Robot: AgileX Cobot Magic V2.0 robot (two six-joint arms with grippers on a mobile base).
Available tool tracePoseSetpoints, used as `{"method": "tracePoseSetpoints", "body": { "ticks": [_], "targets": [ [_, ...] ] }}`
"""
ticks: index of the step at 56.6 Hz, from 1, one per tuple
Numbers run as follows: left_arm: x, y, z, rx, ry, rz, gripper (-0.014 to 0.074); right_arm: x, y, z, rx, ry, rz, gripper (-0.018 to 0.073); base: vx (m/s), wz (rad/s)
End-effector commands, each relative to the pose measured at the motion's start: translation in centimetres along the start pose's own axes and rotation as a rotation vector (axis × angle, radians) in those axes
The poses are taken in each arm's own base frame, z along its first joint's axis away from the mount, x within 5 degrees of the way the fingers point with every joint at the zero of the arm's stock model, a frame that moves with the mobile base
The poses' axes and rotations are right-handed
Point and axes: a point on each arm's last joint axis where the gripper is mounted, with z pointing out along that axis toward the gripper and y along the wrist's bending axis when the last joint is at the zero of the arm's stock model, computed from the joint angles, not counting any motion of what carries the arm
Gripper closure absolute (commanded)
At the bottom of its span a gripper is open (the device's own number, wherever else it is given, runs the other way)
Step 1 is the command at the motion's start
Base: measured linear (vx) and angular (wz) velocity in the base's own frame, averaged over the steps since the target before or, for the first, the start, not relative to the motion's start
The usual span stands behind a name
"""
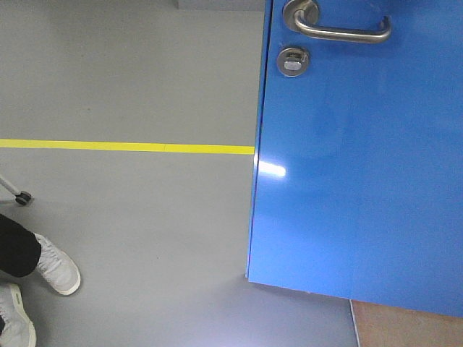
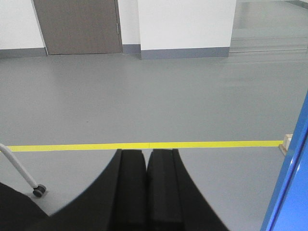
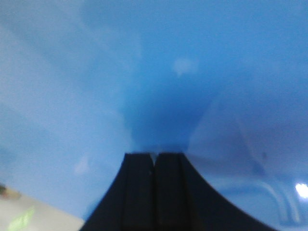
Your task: Move to blue door and open it
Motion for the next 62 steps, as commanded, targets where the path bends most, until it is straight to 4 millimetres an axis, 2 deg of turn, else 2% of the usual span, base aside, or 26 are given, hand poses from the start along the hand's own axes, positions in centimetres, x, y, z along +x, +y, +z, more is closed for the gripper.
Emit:
{"method": "tracePoseSetpoints", "body": {
  "ticks": [1,20,36,41,49,62],
  "targets": [
    [-1.7,0.0,-0.4,0.007,-0.122,-0.009,0.0524,-1.5,0.3,0.3,-0.026,-0.116,-0.01,0.0547,-0.06,0.02],
    [-1.7,0.0,-0.4,0.007,-0.122,-0.009,0.0524,1.5,-3.8,5.8,0.071,-0.005,0.014,0.0547,-0.1,0.01],
    [-1.7,0.0,-0.4,0.007,-0.122,-0.009,0.0524,3.4,-6.1,8.5,0.125,0.058,0.028,0.0547,-0.08,0.1],
    [-1.7,0.0,-0.4,0.007,-0.122,-0.009,0.0524,3.7,-5.9,8.5,0.122,0.073,0.027,0.0547,-0.04,0.06],
    [-1.7,0.0,-0.4,0.007,-0.122,-0.009,0.0524,2.9,-4.4,6.8,0.096,0.079,0.019,0.0547,-0.01,0.0],
    [-1.7,0.0,-0.4,0.007,-0.122,-0.009,0.0524,0.1,-0.4,1.5,0.008,0.006,-0.007,0.0547,0.0,-0.01]
  ]
}}
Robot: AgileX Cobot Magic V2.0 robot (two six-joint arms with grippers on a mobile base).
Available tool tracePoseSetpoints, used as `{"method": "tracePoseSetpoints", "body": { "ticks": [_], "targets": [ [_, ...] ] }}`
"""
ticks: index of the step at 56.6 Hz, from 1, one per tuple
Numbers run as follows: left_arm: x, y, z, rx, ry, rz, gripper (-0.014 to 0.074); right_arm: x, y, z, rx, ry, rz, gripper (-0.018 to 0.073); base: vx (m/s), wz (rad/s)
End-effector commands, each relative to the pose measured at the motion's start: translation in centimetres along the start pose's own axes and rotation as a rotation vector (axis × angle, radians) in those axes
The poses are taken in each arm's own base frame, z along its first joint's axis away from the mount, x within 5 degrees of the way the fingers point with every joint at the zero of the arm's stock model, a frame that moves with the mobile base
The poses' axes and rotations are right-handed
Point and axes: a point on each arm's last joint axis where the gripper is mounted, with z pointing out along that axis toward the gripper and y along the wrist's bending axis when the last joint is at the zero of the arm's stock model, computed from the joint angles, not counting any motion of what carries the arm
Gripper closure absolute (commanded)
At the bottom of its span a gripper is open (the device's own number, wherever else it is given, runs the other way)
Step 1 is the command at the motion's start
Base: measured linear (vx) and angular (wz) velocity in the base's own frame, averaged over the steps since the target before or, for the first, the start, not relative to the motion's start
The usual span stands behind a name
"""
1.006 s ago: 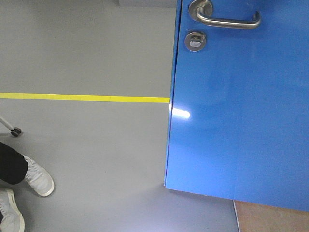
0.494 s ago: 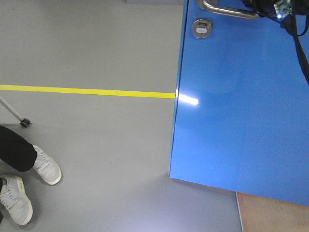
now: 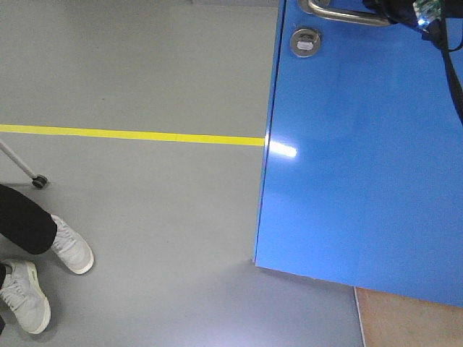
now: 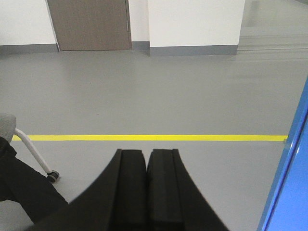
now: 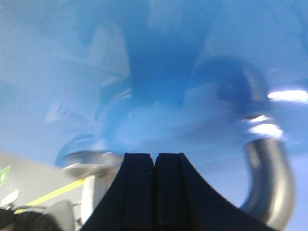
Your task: Move to blue door and open it
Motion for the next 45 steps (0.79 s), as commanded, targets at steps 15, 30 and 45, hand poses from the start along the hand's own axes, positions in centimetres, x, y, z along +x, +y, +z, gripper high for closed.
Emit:
{"method": "tracePoseSetpoints", "body": {
  "ticks": [15,30,45],
  "targets": [
    [-1.7,0.0,-0.4,0.007,-0.122,-0.009,0.0524,-4.1,7.0,-13.2,-0.223,-0.286,-0.07,0.0547,0.0,0.0],
    [-1.7,0.0,-0.4,0.007,-0.122,-0.009,0.0524,-4.9,9.2,-20.9,-0.31,-0.467,-0.147,0.0547,0.0,0.0],
    [-1.7,0.0,-0.4,0.007,-0.122,-0.009,0.0524,-2.9,8.9,-27.8,-0.13,-0.469,-0.56,0.0547,0.0,0.0]
  ]
}}
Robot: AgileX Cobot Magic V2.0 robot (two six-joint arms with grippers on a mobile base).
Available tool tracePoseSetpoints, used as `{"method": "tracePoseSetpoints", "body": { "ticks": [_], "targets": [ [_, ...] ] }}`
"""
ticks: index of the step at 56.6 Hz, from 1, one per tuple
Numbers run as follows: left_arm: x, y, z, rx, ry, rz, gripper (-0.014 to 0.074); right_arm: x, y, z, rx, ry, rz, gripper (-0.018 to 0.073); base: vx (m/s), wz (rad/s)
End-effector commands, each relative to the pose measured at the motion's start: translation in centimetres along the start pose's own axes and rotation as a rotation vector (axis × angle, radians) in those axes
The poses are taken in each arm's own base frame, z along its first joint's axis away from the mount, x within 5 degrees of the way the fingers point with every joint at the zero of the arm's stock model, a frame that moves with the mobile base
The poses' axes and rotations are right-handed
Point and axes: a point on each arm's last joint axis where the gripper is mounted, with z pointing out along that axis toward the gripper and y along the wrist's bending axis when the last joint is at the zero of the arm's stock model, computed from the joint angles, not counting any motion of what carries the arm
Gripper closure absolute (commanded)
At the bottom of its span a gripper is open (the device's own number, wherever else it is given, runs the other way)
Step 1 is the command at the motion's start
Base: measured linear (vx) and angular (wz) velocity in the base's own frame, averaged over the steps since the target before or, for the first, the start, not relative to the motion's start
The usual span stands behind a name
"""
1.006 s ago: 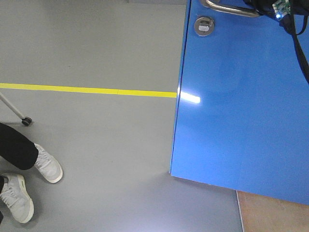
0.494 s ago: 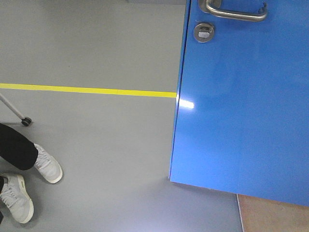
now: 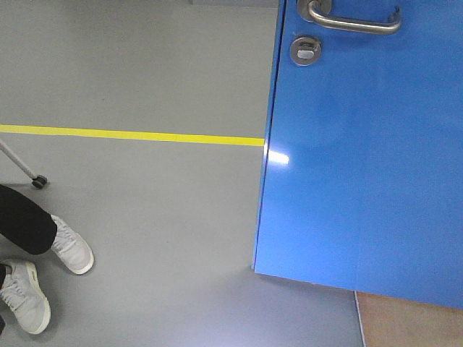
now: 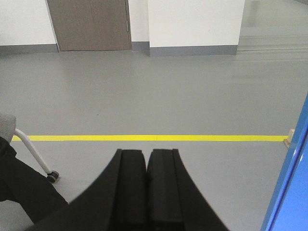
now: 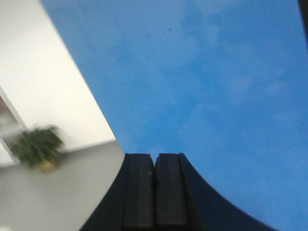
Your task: Move to blue door and open it
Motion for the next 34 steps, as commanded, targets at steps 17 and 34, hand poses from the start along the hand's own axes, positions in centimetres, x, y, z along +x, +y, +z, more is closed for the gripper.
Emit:
{"method": "tracePoseSetpoints", "body": {
  "ticks": [17,34],
  "targets": [
    [-1.7,0.0,-0.4,0.007,-0.122,-0.009,0.0524,5.8,-1.9,-8.9,0.098,-0.132,-0.232,0.0547,0.0,0.0],
    [-1.7,0.0,-0.4,0.007,-0.122,-0.009,0.0524,20.3,-6.1,-14.4,0.137,0.031,-0.257,0.0547,0.0,0.0]
  ]
}}
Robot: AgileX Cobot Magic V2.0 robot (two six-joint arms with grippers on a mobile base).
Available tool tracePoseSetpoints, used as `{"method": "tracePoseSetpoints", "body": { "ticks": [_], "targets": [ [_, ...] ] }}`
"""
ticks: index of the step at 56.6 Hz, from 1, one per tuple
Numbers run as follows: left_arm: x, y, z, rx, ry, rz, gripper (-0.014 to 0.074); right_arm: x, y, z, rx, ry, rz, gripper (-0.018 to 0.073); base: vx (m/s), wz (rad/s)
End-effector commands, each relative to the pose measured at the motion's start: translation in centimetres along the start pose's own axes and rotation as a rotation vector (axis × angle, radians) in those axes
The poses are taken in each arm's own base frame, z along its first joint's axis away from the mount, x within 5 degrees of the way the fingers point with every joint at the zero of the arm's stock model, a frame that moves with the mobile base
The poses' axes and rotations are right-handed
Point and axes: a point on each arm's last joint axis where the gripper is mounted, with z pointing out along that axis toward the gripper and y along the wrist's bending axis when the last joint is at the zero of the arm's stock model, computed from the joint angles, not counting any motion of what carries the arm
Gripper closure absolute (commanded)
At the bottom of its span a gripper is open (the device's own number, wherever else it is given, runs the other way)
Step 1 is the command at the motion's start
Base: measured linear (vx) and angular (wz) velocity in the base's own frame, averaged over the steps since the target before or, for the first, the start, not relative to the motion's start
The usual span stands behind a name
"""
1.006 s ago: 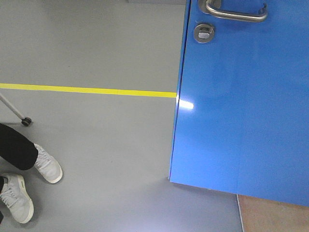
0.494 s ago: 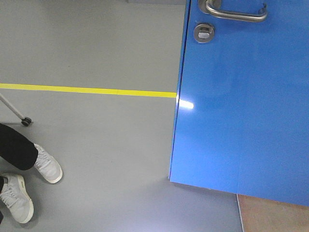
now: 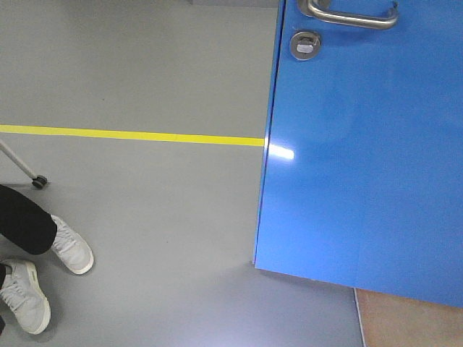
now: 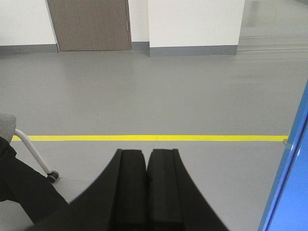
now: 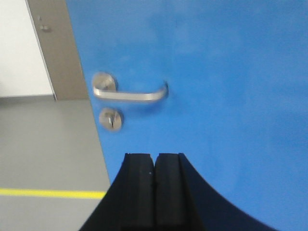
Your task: Move to blue door and open it
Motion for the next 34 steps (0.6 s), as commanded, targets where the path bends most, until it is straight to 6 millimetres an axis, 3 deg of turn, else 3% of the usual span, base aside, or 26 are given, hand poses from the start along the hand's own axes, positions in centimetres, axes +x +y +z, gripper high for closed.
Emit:
{"method": "tracePoseSetpoints", "body": {
  "ticks": [1,15,31,34],
  "targets": [
    [-1.7,0.0,-0.4,0.007,-0.122,-0.009,0.0524,1.2,-0.2,-0.7,0.003,-0.051,-0.016,0.0547,0.0,0.0],
    [-1.7,0.0,-0.4,0.007,-0.122,-0.009,0.0524,7.3,-0.7,-0.7,0.009,0.035,-0.004,0.0547,0.0,0.0],
    [-1.7,0.0,-0.4,0.007,-0.122,-0.009,0.0524,14.0,-1.4,-1.1,0.014,-0.088,0.021,0.0547,0.0,0.0],
    [-1.7,0.0,-0.4,0.007,-0.122,-0.009,0.0524,14.2,-1.4,-1.4,0.011,-0.075,0.019,0.0547,0.0,0.0]
  ]
}}
